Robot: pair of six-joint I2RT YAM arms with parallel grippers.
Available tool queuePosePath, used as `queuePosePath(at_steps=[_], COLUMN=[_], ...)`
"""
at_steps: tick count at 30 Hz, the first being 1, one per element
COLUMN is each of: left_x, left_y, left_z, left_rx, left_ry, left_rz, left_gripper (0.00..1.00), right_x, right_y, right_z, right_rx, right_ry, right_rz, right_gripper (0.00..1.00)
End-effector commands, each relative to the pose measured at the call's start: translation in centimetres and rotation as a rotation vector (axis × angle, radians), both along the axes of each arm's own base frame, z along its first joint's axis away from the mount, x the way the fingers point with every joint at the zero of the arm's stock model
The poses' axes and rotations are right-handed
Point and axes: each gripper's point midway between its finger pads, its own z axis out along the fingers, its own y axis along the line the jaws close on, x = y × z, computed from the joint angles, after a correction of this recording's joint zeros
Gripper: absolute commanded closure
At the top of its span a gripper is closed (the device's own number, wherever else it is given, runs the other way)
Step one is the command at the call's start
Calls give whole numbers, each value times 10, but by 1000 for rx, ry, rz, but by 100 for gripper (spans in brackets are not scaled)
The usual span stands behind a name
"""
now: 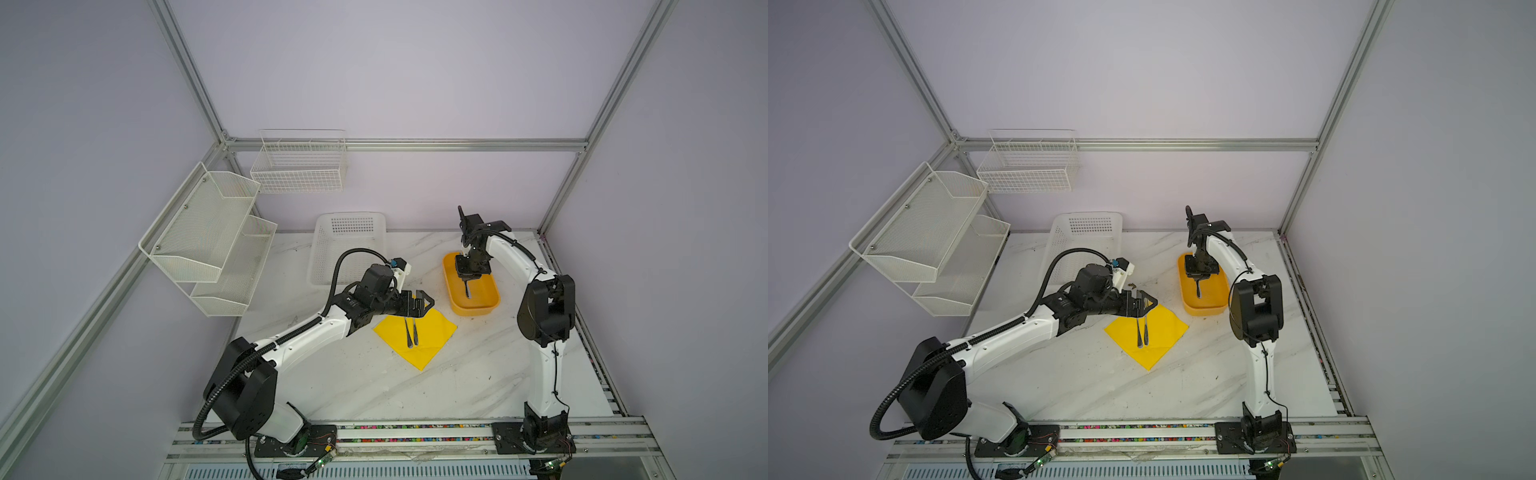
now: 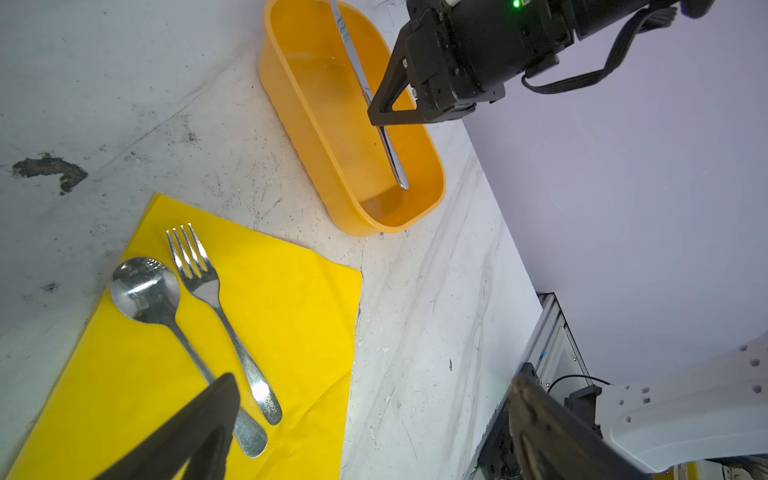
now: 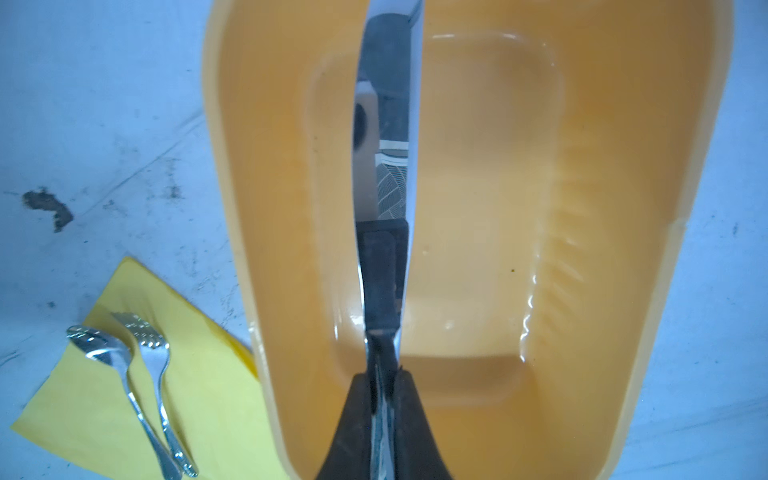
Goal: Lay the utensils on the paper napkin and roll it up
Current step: 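Carry the knife with the right gripper over the napkin beside the fork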
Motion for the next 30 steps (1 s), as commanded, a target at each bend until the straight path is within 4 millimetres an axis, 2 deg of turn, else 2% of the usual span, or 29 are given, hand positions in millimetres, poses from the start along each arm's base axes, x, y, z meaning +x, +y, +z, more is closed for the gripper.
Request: queuePosePath(at_steps=[1,4,5,7,14,22,30], left_x=[1,0,-4,-6,-19,-28,-31], left_y=[2,6,9,12,27,38,42], left_z=[25,18,31,31,27,24,23], left_rx=[-53,-40,-60,-62,-57,-49,-45], left_ry=[-65,-58,-82,-83,-86,-88,-91], left_rz=[11,21,25,29,58,75,83], left_gripper=[0,0,0,0,0,1,0], right_x=[-23,-34,-38,-45,-75,-95,-105], right_y=[25,43,49,60,94,115,132], right_z=[29,31,30,27,5,-25,-45], right_rx=[53,81,86,101,128,131,136], right_ry=[-15,-21,-17,-12,24,66,101], right_rz=[35,54,57,72,96,107,121], right_gripper=[90,90,90,90,90,90,90])
